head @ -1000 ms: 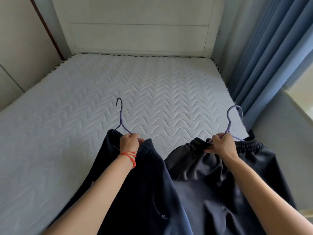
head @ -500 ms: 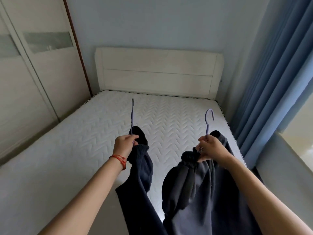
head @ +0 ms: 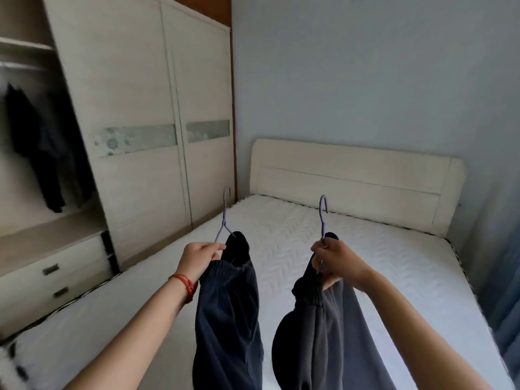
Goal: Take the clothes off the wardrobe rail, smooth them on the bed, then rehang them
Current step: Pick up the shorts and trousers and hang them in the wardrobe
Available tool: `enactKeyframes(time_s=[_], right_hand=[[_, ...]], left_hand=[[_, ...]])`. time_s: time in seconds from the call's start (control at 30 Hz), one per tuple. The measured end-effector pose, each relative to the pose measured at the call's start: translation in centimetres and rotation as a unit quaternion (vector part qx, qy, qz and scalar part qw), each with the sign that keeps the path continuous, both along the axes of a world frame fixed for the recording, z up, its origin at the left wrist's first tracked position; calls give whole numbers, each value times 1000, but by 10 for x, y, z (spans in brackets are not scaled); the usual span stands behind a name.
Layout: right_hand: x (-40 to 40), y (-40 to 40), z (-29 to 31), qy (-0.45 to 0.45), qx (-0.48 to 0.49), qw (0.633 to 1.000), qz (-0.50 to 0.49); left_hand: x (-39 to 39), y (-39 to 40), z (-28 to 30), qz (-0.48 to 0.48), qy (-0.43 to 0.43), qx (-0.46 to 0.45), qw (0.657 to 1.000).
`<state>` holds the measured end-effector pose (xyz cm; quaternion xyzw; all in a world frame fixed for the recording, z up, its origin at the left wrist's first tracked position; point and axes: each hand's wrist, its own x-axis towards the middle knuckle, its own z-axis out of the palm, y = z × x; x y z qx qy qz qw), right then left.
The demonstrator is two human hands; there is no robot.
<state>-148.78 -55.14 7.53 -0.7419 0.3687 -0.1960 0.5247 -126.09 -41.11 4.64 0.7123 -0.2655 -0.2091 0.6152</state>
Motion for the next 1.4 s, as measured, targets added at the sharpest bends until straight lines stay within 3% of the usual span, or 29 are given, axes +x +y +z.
enactKeyframes(time_s=[0.3, 0.5, 0.9, 1.27, 1.4], right_hand=[[119, 79, 30, 1, -45, 992, 118], [224, 144, 33, 47, -74, 981, 170], [452, 300, 60, 41, -132, 956, 259], [633, 359, 54, 50, -195, 936, 290], [699, 360, 59, 4, -200, 938, 282]], left_hand=[[84, 140, 37, 110, -41, 6, 993], [144, 228, 52, 170, -81, -4, 982], [324, 412, 68, 249, -90, 19, 964], [466, 489, 70, 351, -82, 34, 932], [506, 495, 74, 386, -80, 11, 919]])
